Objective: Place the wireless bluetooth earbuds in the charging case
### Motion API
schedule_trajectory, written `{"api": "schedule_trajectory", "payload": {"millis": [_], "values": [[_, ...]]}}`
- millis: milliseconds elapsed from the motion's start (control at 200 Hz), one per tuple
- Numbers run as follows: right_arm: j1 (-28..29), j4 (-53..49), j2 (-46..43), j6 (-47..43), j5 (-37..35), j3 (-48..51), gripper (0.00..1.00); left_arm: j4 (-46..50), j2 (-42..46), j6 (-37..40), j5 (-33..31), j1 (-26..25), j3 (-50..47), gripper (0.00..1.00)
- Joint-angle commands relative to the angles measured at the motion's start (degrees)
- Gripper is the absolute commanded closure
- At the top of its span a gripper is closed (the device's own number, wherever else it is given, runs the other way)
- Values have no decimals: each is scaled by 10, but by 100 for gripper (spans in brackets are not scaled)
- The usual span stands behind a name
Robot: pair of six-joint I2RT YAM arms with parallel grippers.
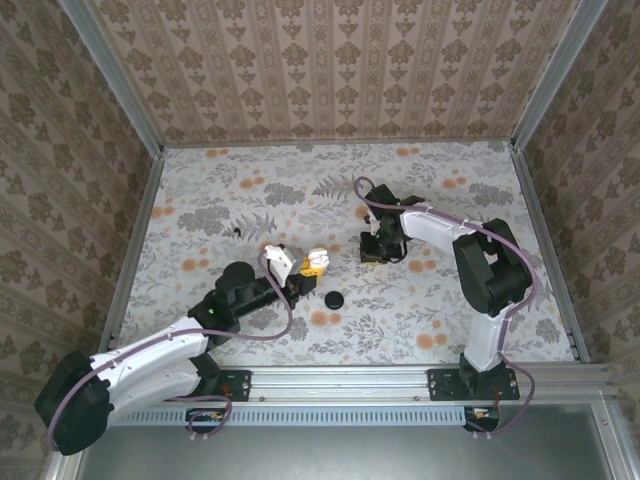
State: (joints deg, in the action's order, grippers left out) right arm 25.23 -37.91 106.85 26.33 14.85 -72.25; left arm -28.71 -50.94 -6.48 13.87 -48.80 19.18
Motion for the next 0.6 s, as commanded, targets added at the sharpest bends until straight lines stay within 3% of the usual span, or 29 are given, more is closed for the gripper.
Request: {"api": "schedule_trajectory", "payload": {"millis": [0,110,185,595], "values": [[-1,-27,-18,10,-11,-19,77,-5,11,1,-8,-6,2,100],[3,-34,-8,17,-27,-30,59,-5,13,2,-9,-6,2,100],[9,-36,2,18,-33,-38,54,-4,14,2,-11,-7,1,100],[35,-67,76,24,-78,-102,58,4,29,5,-19,-7,-9,100]]}}
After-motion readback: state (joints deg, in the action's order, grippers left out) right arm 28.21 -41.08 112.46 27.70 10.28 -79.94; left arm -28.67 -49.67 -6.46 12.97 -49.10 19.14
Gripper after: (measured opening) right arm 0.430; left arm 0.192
